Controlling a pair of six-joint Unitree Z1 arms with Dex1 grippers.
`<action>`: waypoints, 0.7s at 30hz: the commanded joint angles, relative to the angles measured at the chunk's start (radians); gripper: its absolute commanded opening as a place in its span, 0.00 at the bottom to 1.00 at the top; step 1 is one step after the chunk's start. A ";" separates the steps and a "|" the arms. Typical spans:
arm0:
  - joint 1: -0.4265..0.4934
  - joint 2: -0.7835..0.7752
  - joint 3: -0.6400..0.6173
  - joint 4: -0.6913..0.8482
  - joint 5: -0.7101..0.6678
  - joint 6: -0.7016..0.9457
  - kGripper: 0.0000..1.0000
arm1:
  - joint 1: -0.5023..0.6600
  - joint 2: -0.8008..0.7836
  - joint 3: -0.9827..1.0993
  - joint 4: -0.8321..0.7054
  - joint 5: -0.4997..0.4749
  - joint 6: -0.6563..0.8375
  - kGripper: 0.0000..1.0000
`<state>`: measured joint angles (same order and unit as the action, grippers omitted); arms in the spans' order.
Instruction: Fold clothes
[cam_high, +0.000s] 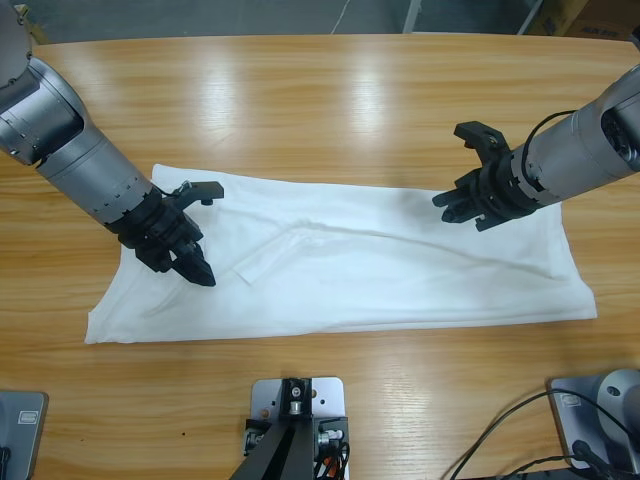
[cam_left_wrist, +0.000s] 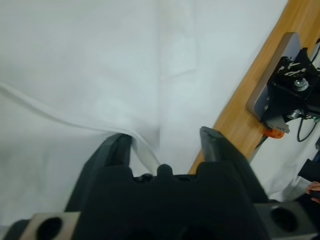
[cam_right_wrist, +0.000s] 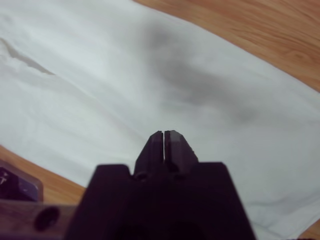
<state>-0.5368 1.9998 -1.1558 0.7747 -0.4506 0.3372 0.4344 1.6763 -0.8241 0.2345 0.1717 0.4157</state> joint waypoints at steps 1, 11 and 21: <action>0.001 0.023 0.013 0.022 0.034 0.008 0.43 | -0.010 -0.006 0.033 -0.009 -0.004 -0.011 0.00; 0.001 0.021 0.015 0.018 0.110 0.012 0.37 | -0.017 -0.012 0.046 -0.018 -0.003 -0.010 0.00; -0.033 0.028 0.019 0.018 0.101 0.013 0.00 | -0.022 -0.014 0.053 -0.022 -0.001 -0.011 0.00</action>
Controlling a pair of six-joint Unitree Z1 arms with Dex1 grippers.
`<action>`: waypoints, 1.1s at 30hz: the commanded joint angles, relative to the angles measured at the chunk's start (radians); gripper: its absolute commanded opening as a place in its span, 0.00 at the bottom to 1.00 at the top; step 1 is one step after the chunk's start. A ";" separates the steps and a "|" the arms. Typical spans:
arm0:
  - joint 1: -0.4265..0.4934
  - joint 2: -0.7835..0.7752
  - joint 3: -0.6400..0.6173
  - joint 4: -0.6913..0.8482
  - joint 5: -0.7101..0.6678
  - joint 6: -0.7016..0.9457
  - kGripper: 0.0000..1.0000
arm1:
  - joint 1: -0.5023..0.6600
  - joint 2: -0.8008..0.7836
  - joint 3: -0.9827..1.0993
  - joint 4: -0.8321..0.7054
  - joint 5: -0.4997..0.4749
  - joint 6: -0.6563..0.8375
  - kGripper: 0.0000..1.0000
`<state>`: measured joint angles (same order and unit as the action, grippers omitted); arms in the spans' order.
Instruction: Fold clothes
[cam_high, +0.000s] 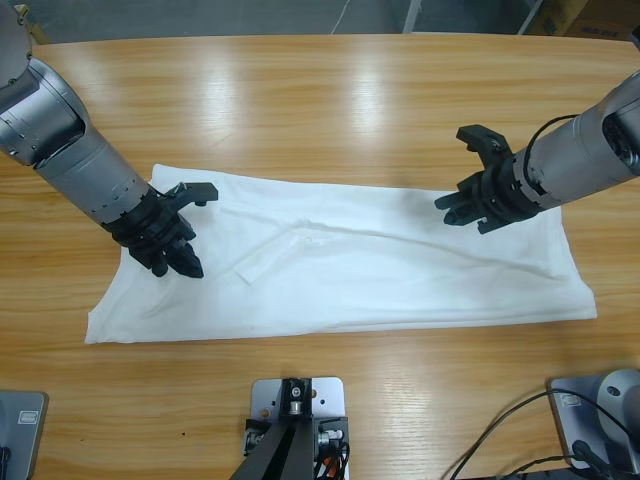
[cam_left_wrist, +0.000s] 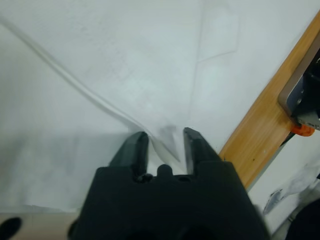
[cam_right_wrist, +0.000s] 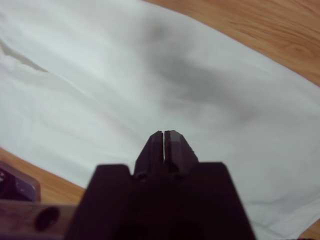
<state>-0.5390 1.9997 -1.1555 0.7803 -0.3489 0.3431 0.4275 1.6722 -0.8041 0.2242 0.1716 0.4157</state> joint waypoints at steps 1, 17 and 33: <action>-0.033 0.028 0.018 0.011 -0.001 0.007 0.00 | -0.016 -0.009 0.033 -0.012 -0.001 -0.011 0.00; -0.155 0.009 -0.236 0.275 0.024 0.189 0.00 | -0.020 -0.002 0.059 -0.044 0.000 -0.011 0.00; -0.246 0.140 -0.243 0.337 0.056 0.227 0.00 | -0.027 -0.010 0.109 -0.071 0.002 -0.011 0.00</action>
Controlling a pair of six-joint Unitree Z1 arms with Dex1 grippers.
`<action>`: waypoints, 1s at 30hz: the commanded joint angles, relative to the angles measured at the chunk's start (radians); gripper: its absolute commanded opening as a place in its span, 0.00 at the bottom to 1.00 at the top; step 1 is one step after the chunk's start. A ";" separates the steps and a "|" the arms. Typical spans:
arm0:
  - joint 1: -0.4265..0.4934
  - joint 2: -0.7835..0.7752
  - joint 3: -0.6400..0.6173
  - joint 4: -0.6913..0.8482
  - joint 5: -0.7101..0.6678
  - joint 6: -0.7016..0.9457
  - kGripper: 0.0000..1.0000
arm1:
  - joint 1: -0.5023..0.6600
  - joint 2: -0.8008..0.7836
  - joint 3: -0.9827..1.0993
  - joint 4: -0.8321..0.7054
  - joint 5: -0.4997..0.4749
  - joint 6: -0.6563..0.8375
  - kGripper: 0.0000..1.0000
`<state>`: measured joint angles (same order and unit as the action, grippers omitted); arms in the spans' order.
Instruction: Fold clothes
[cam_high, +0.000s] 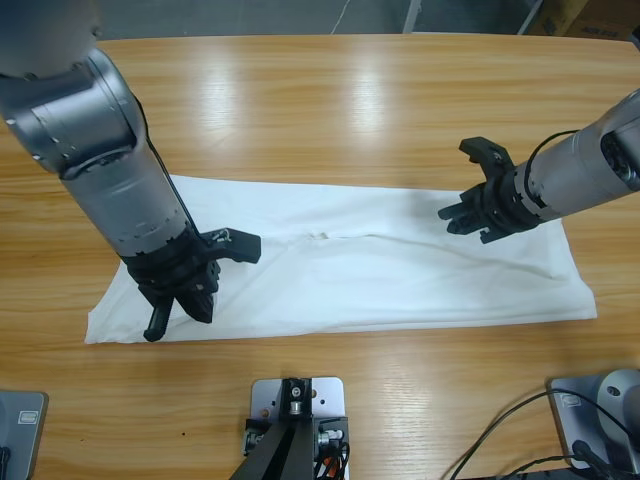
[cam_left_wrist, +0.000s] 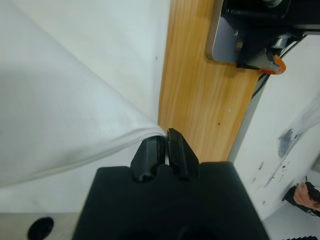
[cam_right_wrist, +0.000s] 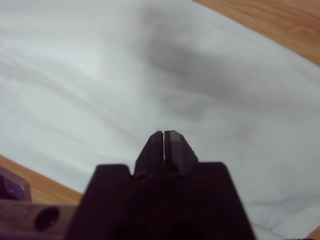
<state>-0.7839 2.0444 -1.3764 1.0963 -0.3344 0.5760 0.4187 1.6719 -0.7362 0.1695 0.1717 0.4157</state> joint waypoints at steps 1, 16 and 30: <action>0.007 0.098 -0.033 0.024 0.054 -0.010 0.00 | -0.020 -0.011 0.042 -0.016 0.002 -0.011 0.00; 0.054 0.170 -0.387 0.237 0.252 0.016 0.00 | -0.038 -0.006 0.069 -0.040 0.013 -0.018 0.00; 0.093 0.273 -0.459 0.334 0.274 0.011 0.00 | -0.064 -0.011 0.109 -0.067 0.028 -0.044 0.00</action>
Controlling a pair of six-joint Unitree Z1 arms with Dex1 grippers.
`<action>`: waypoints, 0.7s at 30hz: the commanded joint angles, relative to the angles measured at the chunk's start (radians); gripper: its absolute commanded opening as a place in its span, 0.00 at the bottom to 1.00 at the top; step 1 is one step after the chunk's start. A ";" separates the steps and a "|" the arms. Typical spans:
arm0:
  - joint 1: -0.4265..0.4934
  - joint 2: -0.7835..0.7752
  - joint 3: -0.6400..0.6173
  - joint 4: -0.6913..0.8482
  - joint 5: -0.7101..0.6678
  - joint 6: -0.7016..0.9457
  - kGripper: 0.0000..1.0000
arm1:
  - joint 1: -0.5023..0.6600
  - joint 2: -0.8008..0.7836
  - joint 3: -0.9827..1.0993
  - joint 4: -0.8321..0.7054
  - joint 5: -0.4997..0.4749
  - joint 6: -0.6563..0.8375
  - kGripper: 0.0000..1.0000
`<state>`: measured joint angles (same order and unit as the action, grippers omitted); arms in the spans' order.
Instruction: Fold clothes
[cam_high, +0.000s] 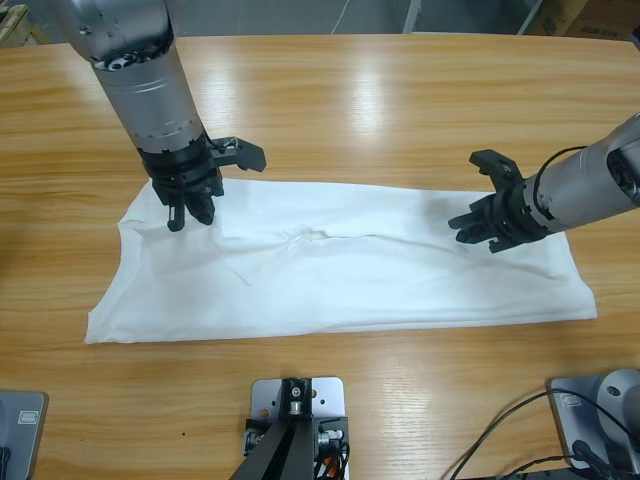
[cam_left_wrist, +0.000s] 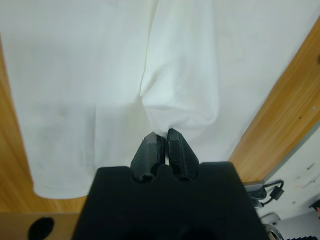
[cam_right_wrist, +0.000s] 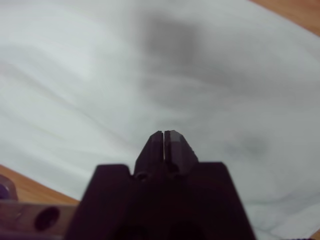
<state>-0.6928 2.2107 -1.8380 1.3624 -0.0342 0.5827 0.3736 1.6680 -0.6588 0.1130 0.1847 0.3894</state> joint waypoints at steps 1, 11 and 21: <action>-0.002 0.106 0.006 0.084 -0.042 0.001 0.00 | -0.020 -0.005 0.031 -0.011 0.016 -0.019 0.00; -0.087 0.093 0.052 0.154 -0.329 -0.055 0.00 | -0.022 0.003 0.052 -0.038 0.021 -0.020 0.00; -0.090 0.044 0.142 0.146 -0.408 -0.139 0.63 | -0.023 -0.008 0.100 -0.075 0.019 -0.017 0.00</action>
<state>-0.7739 2.2525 -1.7613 1.5059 -0.4127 0.4741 0.3650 1.6680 -0.6087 0.0697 0.1922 0.3801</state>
